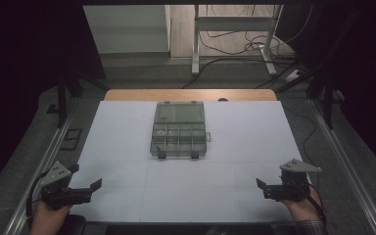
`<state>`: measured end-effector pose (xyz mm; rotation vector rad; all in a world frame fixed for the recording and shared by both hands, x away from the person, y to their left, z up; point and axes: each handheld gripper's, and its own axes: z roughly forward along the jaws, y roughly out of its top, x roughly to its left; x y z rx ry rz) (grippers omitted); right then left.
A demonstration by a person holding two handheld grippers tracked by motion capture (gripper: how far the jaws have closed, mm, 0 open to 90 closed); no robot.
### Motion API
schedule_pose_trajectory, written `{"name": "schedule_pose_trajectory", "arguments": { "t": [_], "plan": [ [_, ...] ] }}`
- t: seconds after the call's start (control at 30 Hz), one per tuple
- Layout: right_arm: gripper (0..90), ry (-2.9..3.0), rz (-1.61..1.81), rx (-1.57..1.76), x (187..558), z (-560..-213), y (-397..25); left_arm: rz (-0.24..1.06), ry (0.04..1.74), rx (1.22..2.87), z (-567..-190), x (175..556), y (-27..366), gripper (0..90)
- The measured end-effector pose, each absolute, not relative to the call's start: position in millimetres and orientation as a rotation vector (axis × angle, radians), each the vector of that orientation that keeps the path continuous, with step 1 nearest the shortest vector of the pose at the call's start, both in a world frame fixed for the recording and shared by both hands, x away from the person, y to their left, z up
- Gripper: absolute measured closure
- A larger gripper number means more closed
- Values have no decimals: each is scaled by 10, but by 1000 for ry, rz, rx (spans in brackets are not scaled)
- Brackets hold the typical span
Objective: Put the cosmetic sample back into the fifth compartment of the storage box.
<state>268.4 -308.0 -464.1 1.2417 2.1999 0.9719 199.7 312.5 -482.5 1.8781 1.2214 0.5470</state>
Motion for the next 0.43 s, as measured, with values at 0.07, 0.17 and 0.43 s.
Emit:
{"name": "schedule_pose_trajectory", "arguments": {
  "t": [0.07,0.17,0.43],
  "plan": [
    [0,2189,975,1251,2657,-4646,-3111,547,1222,1877,-4825,1996,3125,16],
    [0,2177,982,1267,2612,-4654,-3148,548,1222,1877,-4825,1996,3125,16],
    [0,2163,980,1292,2534,-4691,-3219,547,1222,1876,-4824,2002,3122,15]
  ]
}}
